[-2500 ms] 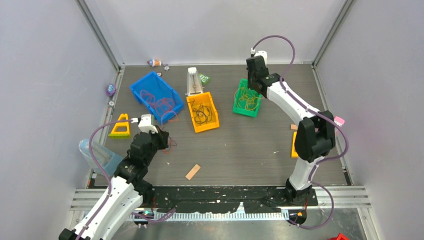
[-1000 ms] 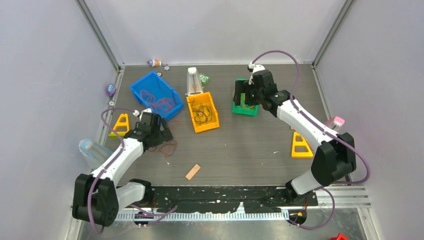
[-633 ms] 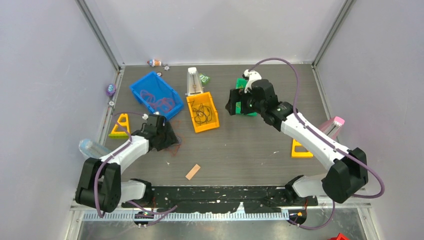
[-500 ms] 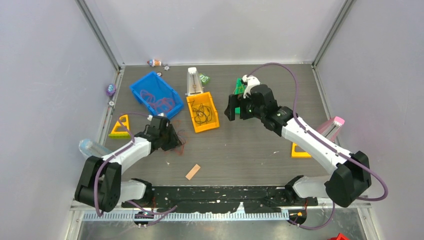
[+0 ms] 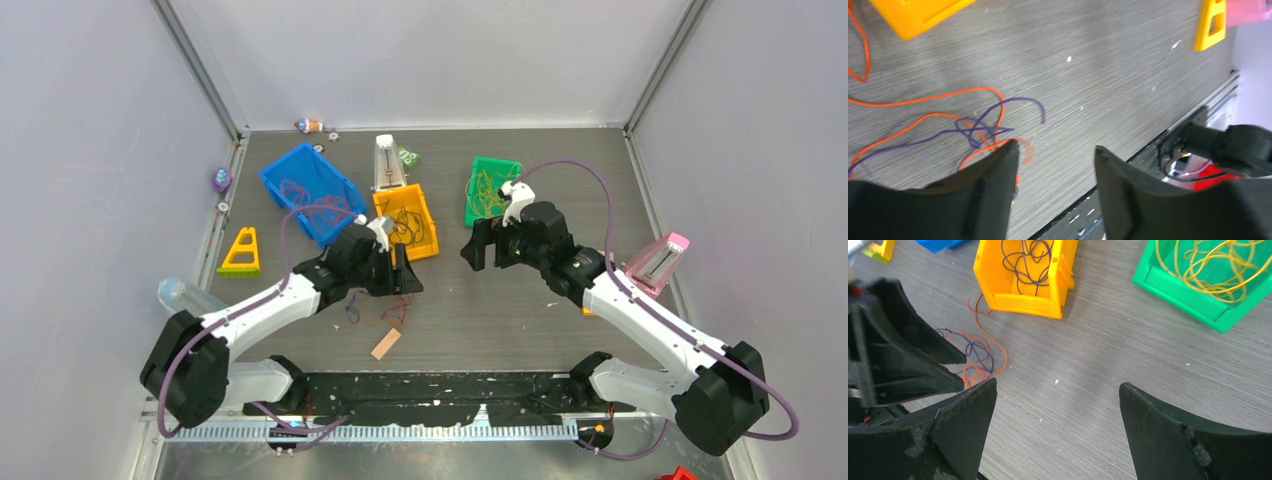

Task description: Untangle the cables

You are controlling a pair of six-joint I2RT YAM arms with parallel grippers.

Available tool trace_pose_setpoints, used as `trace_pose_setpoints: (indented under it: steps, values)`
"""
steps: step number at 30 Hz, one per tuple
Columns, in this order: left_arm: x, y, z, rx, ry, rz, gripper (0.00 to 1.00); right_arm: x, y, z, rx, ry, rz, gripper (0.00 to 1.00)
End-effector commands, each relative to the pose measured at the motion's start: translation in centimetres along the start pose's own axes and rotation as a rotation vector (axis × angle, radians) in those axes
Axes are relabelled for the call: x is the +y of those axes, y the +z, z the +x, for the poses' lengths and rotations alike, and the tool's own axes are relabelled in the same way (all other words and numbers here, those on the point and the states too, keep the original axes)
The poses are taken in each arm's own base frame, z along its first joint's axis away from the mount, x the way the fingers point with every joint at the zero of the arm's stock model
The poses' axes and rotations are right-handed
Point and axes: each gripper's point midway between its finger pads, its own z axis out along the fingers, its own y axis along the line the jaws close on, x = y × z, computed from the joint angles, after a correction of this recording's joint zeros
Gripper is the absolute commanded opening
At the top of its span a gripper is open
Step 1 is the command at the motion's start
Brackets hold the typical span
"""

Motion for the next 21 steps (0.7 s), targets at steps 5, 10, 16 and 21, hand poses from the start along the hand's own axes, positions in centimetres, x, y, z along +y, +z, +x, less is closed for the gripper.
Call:
trace_pose_setpoints:
  steps: [5,10,16,21]
  values:
    - [-0.8,-4.9,-4.0,-0.139,0.127,-0.056,0.76,3.9,1.0,2.6,0.028,-0.007,-0.214,0.87]
    - [5.4,-6.9,-4.3,-0.171,0.068,-0.268,0.79,6.8,2.6,4.2,0.059,-0.026,-0.265,0.78]
    - [9.3,-6.8,-3.0,-0.149,0.025,-0.361,0.76,9.5,4.8,4.8,0.062,-0.035,-0.294,0.71]
    - [11.0,-5.5,-1.8,-0.095,0.002,-0.408,0.72,10.3,5.5,4.4,0.059,-0.036,-0.298,0.71]
